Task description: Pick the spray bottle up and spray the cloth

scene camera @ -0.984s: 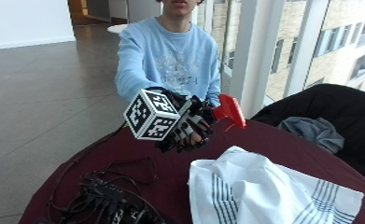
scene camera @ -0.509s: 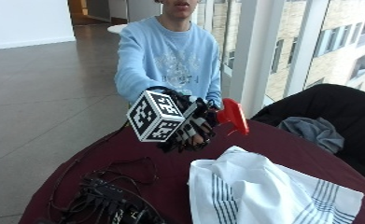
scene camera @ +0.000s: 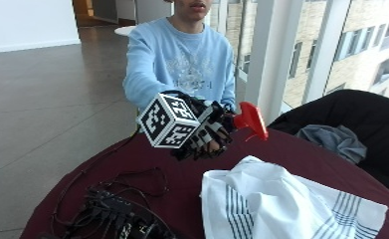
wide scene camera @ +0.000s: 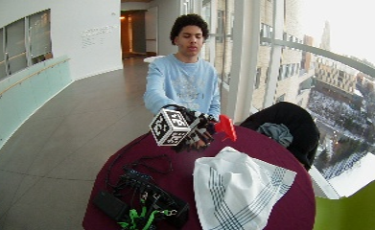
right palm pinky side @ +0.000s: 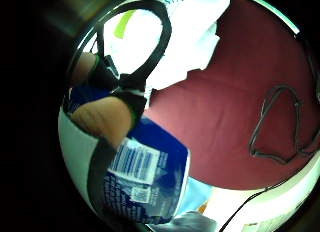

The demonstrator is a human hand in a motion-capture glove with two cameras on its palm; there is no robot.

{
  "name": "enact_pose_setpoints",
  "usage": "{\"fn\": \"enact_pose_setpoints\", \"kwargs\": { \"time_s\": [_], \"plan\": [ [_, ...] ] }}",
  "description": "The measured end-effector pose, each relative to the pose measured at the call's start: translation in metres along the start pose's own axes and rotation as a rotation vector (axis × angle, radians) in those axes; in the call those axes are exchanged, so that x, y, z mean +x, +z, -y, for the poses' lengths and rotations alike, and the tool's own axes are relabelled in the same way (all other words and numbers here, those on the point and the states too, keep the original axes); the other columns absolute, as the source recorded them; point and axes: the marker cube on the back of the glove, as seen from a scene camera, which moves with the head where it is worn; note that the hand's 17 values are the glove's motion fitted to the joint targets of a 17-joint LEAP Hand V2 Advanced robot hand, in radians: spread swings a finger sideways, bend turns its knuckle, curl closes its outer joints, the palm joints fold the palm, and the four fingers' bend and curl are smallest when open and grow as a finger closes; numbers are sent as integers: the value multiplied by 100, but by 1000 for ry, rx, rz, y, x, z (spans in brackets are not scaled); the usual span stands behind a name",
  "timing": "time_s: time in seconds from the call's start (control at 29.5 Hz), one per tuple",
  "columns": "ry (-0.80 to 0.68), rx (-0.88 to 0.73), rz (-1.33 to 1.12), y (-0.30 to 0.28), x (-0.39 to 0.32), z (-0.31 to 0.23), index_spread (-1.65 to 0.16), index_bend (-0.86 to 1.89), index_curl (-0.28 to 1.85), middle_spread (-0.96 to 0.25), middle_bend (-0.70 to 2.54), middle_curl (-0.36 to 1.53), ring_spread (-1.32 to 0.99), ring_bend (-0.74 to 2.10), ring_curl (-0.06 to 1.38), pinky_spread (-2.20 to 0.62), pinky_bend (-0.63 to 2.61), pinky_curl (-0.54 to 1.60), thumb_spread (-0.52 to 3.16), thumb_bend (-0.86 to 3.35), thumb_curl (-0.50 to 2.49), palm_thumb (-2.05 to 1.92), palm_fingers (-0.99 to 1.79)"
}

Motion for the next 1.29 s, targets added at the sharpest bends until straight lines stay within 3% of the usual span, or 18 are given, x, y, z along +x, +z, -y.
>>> {"fn": "enact_pose_setpoints", "kwargs": {
  "time_s": [0.34,0.68,0.98,1.29],
  "plan": [
    [-289,64,137,45,-16,-17,-17,12,30,-4,26,48,5,45,42,28,20,35,108,-2,53,76,108],
    [-634,1,267,140,-51,-39,-17,12,30,-5,27,48,4,46,42,27,20,35,105,-2,54,78,109],
    [-777,-79,329,238,-63,-31,-20,14,32,-7,27,49,2,44,42,26,15,34,105,-2,54,77,101],
    [-831,-65,320,289,-63,-17,-21,15,34,-7,26,48,0,43,41,26,15,31,107,-3,53,75,98]
  ]
}}
